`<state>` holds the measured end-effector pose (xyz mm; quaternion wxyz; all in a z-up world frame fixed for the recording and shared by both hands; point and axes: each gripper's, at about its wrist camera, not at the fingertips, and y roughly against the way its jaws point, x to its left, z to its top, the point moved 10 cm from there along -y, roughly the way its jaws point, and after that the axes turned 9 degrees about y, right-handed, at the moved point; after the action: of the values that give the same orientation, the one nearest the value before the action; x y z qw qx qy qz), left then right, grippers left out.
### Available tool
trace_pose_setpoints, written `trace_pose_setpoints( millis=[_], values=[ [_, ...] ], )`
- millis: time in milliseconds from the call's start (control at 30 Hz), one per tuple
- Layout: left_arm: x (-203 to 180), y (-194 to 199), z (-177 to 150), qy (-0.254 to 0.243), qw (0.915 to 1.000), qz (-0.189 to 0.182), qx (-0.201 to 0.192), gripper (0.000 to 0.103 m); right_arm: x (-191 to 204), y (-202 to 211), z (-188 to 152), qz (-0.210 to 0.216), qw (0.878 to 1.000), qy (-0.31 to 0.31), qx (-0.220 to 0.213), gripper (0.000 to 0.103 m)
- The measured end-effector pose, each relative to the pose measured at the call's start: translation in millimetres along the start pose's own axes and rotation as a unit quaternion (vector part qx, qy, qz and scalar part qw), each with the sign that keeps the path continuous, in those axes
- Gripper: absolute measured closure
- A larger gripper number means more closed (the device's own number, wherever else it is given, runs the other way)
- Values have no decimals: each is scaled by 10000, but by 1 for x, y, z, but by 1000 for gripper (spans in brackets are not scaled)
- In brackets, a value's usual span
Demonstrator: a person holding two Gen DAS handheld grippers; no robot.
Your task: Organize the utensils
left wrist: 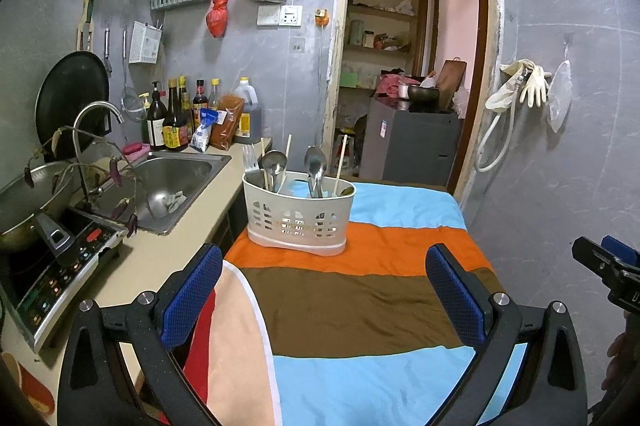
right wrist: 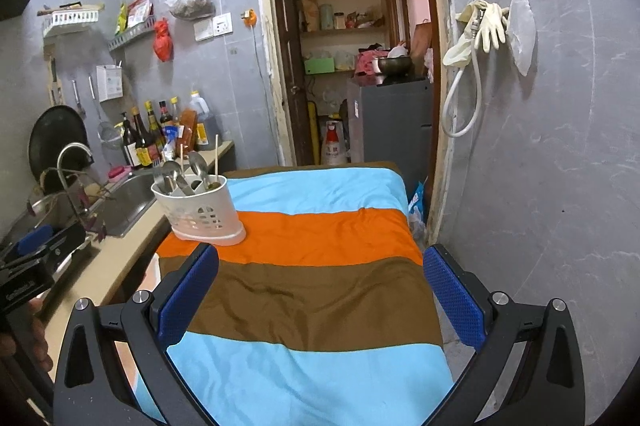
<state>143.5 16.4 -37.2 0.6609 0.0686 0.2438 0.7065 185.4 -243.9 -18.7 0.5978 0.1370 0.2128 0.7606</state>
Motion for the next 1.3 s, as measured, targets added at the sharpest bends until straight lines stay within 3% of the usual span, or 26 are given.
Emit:
trace_pose_setpoints(
  millis=[1300],
  values=[
    [-13,19,-3,-79,9997,107,-218,3,6,12,-7,-2,9999,101,3,0]
  ],
)
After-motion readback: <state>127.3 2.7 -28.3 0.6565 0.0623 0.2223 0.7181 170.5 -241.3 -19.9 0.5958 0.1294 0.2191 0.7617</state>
